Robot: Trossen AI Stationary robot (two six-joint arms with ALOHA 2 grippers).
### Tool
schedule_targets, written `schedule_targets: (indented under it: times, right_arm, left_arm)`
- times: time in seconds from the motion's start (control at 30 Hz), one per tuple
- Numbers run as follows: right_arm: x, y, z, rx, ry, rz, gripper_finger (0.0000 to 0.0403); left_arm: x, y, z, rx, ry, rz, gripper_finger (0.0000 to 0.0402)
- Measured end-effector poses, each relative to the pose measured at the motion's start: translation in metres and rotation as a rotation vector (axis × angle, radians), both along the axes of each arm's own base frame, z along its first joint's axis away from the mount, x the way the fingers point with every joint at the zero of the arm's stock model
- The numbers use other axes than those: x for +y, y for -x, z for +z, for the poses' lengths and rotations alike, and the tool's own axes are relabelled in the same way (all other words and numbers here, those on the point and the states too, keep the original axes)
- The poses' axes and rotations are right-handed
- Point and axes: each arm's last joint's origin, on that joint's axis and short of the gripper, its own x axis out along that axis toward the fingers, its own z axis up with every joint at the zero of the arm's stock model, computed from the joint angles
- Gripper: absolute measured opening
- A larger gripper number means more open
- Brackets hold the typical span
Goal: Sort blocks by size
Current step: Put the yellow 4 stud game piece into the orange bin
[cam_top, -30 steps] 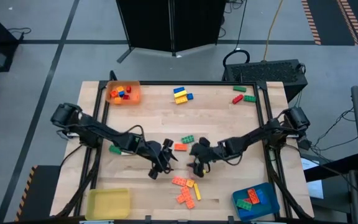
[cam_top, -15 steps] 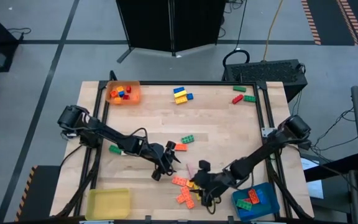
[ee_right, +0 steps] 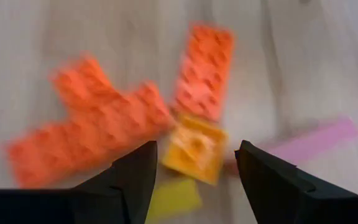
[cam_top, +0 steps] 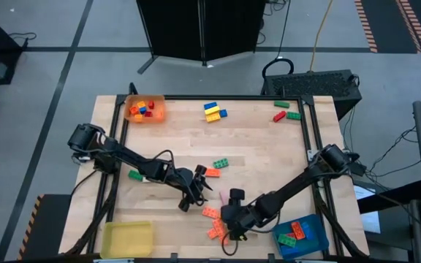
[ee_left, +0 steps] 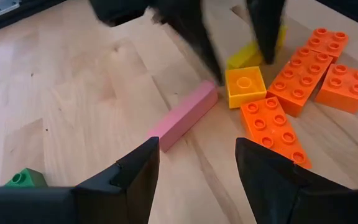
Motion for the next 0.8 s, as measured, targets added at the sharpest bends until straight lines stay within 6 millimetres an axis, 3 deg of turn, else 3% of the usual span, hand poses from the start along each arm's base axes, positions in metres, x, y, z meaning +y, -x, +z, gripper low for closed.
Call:
schedule_targets:
  times: [0.47, 0.8]
  right_arm:
    - [-0.0095, -0.0027, -0.0060, 0.074, -0.010, 0.023, 0.0218]
    - [-0.0119, 0.0010, -0.0075, 0.131, -0.002, 0.039, 0.0102]
  left_arm:
    - [0.0001, 0.0001, -0.0002, 0.009, 0.021, 0.016, 0.0212]
    - [0.0001, 0.0001, -0.0002, 0.011, 0.025, 0.019, 0.0212]
